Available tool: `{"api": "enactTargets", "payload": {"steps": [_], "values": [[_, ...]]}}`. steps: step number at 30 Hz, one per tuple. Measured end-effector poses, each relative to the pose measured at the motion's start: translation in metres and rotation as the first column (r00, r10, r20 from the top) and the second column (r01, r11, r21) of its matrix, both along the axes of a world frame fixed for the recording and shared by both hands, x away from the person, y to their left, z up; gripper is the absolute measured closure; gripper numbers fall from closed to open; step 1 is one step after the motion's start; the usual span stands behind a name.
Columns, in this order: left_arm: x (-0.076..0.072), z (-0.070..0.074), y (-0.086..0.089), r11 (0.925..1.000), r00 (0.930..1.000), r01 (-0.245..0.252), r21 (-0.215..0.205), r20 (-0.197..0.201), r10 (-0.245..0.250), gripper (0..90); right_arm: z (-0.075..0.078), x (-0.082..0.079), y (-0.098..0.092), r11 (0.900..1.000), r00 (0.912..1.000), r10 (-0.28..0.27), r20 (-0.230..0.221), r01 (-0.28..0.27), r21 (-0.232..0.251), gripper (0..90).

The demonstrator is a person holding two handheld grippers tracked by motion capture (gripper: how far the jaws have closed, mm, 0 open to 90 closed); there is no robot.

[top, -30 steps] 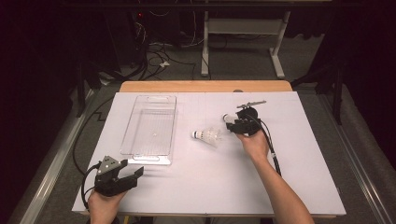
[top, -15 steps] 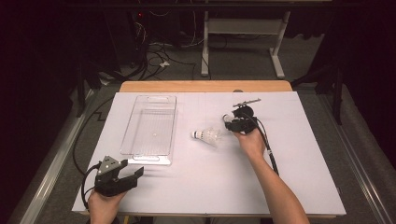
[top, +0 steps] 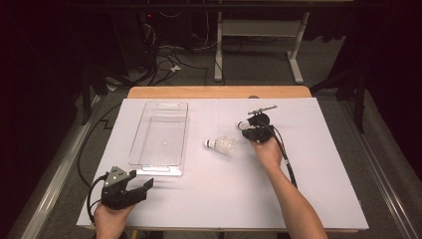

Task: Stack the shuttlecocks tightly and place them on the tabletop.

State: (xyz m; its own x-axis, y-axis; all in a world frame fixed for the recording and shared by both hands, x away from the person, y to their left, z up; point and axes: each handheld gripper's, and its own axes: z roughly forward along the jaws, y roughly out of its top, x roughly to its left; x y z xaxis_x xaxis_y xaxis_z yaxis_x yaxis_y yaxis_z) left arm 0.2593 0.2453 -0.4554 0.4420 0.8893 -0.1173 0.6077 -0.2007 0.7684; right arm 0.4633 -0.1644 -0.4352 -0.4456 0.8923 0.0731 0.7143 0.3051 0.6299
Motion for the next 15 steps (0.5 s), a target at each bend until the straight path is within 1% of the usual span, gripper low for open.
{"api": "enactTargets", "payload": {"steps": [7, 15], "values": [[0.0004, -0.0002, -0.0003, 1.0, 1.0, 0.0, 0.0, 0.0, 0.0, 31.0, 0.0005, 0.0002, -0.0015, 1.0, 1.0, 0.007, -0.003, -0.007, -0.002, 89.0], [0.0002, -0.0001, -0.0006, 1.0, 1.0, 0.002, 0.003, 0.001, -0.002, 31.0, 0.0003, -0.0003, -0.0014, 1.0, 0.9998, 0.018, 0.004, -0.018, -0.012, 90.0]]}}
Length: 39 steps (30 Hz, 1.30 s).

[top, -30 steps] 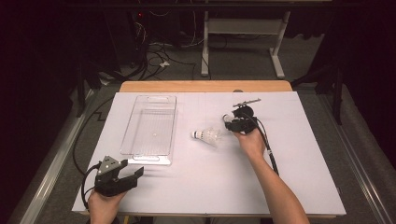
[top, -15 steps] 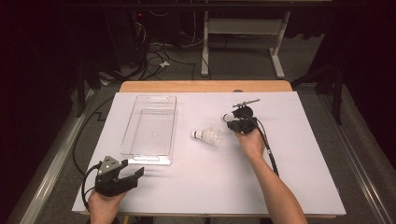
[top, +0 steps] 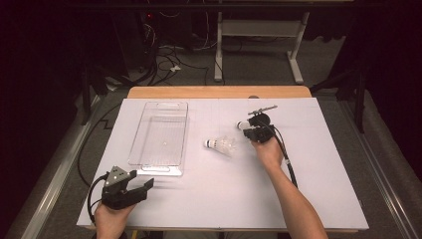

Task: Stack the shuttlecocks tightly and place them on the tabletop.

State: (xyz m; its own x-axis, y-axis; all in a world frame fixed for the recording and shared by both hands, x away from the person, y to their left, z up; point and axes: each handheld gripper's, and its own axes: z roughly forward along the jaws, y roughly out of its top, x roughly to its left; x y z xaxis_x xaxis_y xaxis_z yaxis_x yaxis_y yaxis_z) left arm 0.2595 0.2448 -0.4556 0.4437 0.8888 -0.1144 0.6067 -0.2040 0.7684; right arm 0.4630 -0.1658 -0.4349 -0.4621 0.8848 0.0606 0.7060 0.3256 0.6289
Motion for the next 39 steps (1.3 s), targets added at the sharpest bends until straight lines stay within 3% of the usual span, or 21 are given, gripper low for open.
{"api": "enactTargets", "payload": {"steps": [23, 39], "values": [[0.001, 0.0, 0.0, 1.0, 1.0, 0.002, -0.001, -0.004, -0.002, 31.1, 0.008, -0.006, -0.008, 1.0, 0.9998, 0.018, 0.012, -0.018, -0.007, 90.0], [0.0, 0.0, -0.001, 1.0, 1.0, 0.001, -0.001, -0.003, -0.001, 31.2, 0.014, -0.016, -0.023, 1.0, 0.9994, 0.026, 0.022, -0.026, -0.007, 90.0]]}}
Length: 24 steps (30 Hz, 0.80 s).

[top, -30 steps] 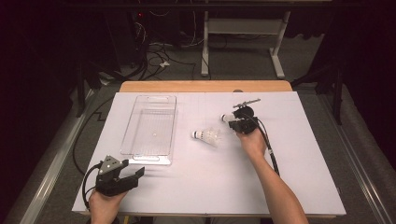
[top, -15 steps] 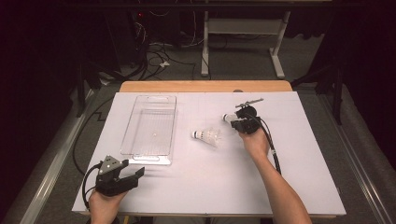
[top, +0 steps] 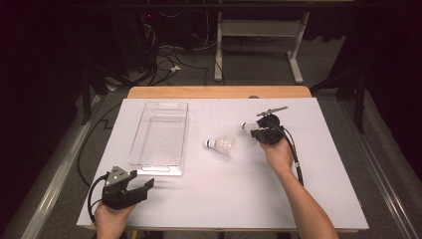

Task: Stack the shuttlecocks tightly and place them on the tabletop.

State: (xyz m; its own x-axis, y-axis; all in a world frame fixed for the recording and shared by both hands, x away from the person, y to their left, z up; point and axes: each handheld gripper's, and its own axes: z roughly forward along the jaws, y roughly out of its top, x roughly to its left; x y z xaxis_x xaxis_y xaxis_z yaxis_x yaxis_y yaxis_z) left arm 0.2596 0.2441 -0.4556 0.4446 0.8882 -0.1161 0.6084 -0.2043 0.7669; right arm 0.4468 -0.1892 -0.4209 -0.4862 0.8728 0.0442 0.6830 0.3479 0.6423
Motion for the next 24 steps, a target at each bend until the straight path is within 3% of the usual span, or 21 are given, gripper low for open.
{"api": "enactTargets", "payload": {"steps": [24], "values": [[0.0, 0.0, 0.0, 1.0, 1.0, -0.003, 0.001, -0.001, 0.003, 31.2, 0.002, -0.017, -0.014, 0.999, 0.9995, 0.032, -0.006, -0.032, 0.013, 90.0]]}}
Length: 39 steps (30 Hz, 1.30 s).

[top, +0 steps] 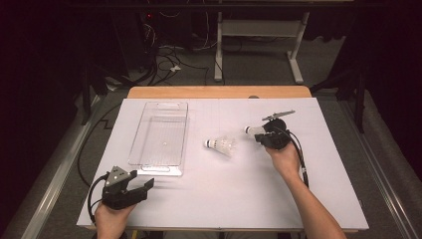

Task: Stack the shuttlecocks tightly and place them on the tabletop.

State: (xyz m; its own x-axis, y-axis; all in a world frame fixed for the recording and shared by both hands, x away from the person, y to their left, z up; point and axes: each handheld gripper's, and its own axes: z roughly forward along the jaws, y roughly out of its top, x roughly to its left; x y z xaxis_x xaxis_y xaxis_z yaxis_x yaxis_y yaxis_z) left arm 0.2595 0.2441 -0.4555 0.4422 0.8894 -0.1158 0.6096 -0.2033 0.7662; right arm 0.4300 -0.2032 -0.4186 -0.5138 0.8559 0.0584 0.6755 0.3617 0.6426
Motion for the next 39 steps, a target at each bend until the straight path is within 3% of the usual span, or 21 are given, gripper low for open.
{"api": "enactTargets", "payload": {"steps": [39], "values": [[0.0, 0.0, -0.001, 1.0, 1.0, -0.002, 0.0, 0.001, 0.002, 31.2, -0.003, -0.025, -0.013, 0.999, 0.9993, 0.036, -0.006, -0.036, 0.028, 90.0]]}}
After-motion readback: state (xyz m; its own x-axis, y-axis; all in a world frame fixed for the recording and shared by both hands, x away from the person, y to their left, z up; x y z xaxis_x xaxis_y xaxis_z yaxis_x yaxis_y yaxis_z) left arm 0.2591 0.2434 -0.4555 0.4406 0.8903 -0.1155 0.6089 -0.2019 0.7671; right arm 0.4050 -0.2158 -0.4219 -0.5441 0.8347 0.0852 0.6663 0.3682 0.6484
